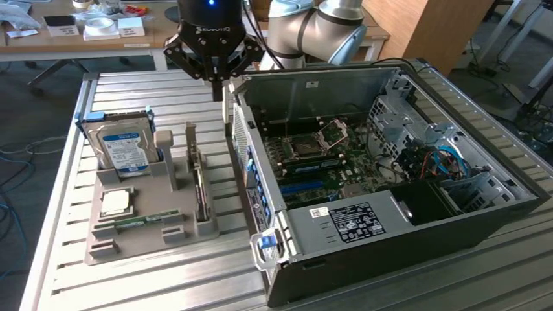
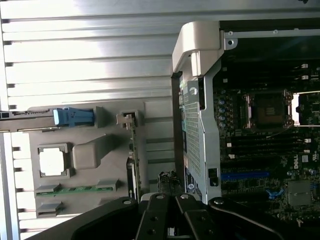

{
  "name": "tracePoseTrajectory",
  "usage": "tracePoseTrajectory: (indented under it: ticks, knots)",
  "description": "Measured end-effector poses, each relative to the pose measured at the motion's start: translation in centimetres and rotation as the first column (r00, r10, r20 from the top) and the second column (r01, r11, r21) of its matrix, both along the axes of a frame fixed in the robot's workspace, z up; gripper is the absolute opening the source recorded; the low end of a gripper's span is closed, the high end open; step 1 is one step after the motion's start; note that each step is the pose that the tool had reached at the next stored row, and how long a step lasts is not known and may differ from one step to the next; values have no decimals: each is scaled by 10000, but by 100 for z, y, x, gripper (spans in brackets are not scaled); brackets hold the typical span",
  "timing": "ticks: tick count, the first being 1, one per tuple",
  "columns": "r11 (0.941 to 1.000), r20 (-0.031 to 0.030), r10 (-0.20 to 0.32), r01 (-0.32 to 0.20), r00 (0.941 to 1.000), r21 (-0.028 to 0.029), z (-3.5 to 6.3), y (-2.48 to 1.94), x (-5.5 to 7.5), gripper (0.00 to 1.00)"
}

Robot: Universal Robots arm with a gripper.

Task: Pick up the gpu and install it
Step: 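Reach for the gpu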

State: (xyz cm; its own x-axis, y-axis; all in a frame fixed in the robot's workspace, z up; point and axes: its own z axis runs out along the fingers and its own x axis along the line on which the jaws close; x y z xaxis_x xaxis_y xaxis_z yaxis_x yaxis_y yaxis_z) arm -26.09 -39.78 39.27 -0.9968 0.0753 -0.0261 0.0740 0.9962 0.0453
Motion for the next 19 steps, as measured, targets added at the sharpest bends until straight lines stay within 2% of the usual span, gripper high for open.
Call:
tracePoseTrajectory:
  ticks: [7,19]
  knots:
    - [10000,1,0,0,10000,0,-4,0,-135,11]
    - [10000,0,-1,1,10000,1,-17,3,-461,11]
